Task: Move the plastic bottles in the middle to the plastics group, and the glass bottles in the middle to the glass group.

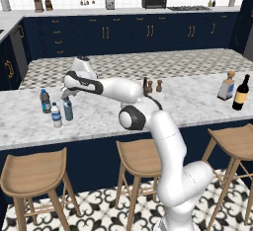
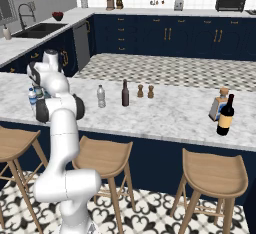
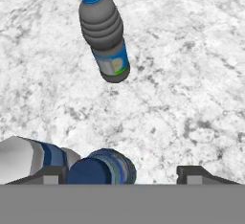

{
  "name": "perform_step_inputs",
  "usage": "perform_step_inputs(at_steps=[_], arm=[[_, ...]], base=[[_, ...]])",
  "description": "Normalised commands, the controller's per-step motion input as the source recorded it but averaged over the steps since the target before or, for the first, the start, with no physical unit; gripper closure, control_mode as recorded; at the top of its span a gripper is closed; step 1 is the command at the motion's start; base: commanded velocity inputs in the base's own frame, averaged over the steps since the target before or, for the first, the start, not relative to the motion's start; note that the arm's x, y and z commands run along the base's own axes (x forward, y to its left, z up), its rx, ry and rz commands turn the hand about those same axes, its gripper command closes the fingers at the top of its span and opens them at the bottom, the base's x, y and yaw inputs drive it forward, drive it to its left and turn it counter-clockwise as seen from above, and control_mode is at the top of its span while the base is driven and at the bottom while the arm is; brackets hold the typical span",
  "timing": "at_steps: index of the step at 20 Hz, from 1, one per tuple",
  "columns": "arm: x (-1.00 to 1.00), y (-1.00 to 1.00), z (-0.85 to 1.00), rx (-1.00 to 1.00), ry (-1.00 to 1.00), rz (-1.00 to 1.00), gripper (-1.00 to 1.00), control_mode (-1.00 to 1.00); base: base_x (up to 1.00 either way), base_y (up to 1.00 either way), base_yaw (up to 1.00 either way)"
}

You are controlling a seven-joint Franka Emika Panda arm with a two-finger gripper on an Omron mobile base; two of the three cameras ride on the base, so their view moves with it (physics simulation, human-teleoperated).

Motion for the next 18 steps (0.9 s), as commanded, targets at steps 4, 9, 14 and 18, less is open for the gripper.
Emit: perform_step_inputs(at_steps=[4, 9, 14, 18], arm=[[-0.24, 0.0, 0.06, 0.0, -0.13, 0.0, -1.0, -1.0], [-0.32, 0.0, 0.1, 0.0, -0.13, 0.0, -1.0, -1.0], [-0.79, -0.29, 0.11, 0.0, -0.16, -0.01, -1.0, -1.0], [-0.49, -0.83, 0.23, 0.02, -0.19, -0.07, -1.0, -1.0]], base=[[0.0, 0.0, 0.0], [0.0, 0.0, 0.0], [0.0, 0.0, 0.0], [0.0, 0.0, 0.0]])
